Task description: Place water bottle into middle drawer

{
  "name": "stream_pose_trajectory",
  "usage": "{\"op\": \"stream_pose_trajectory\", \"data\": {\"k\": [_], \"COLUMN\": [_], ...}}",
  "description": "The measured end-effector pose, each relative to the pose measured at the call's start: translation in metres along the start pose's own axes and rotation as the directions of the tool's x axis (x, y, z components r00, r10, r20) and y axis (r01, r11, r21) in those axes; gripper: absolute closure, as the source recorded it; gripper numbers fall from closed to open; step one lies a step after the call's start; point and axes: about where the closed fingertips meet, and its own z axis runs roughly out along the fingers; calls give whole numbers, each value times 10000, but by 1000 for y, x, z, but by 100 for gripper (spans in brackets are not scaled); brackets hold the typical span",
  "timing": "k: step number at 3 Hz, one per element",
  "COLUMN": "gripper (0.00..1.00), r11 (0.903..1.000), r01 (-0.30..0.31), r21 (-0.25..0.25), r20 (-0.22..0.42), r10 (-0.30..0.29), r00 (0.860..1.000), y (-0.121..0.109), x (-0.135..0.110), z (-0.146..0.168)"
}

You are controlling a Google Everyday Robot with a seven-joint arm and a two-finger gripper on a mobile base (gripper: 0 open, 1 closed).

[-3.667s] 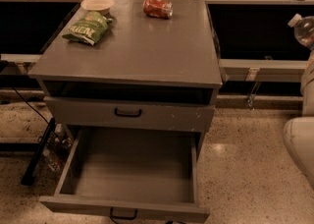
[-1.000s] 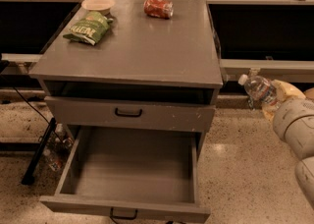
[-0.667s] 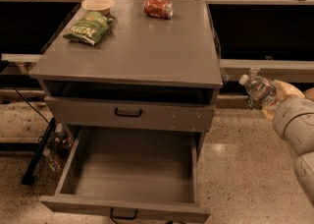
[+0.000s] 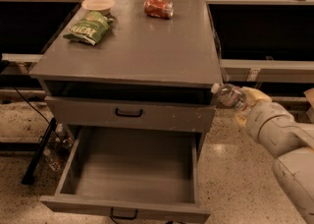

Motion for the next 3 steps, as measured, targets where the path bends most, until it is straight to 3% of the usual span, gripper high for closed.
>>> {"op": "stream_pose_trajectory", "data": {"k": [1,2,3], "gripper": [100,100,100], "r11": [9980,9911,9762], "r01": [148,443,1072], "r21": [-611,-1254,-1886], "r20": [1089,2005,2927], "r10": [-81,-184,-483], "r00": [9940,9795,9550], "y": [21,40,61], "x": [-42,-54,-52], "z": [5,-7,-27]}}
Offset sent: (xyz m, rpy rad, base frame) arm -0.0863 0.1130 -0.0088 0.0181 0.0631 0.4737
